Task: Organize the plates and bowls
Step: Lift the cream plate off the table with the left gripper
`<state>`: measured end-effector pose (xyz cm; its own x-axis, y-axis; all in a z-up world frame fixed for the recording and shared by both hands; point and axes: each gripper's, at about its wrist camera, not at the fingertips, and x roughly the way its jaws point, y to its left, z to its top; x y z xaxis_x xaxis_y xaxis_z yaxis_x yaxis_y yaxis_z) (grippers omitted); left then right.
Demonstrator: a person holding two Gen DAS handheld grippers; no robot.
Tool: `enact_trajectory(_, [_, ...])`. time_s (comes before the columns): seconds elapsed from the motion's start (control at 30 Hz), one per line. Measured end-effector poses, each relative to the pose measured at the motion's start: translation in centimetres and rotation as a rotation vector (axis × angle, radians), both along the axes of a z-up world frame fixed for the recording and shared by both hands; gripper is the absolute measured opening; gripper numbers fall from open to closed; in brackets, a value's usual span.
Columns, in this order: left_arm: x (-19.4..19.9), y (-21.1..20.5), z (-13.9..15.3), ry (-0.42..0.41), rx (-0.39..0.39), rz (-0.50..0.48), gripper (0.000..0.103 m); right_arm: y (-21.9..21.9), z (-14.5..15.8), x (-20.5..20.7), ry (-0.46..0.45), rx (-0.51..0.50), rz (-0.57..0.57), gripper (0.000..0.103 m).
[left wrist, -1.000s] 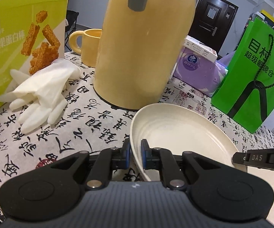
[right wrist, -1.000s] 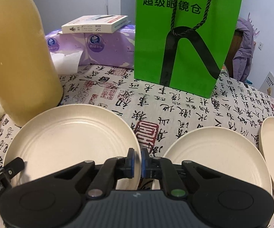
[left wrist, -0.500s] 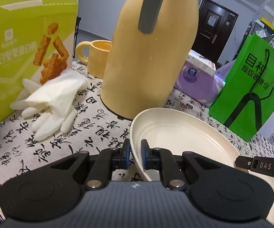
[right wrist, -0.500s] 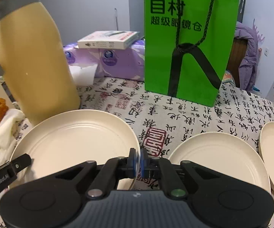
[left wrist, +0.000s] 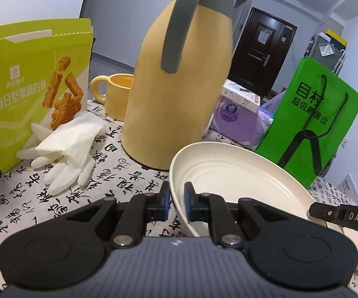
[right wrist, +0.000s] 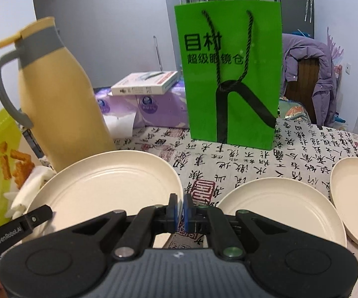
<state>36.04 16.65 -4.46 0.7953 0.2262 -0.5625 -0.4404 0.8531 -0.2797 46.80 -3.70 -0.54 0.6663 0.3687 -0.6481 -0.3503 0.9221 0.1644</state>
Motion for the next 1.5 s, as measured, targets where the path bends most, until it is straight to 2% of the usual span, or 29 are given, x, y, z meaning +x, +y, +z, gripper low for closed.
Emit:
enact_trajectory(0.47, [-2.3, -1.5, 2.4, -0.05, 0.044, -0.013, 0.012, -2.1, 2.2, -3.1, -0.07, 0.063, -0.002, 0.005])
enact_trajectory(1.5, [-9.9, -5.3, 6.3, -0.097, 0.053, -0.053, 0.012, -6.7, 6.1, -13.2, -0.151, 0.097, -0.059, 0.006])
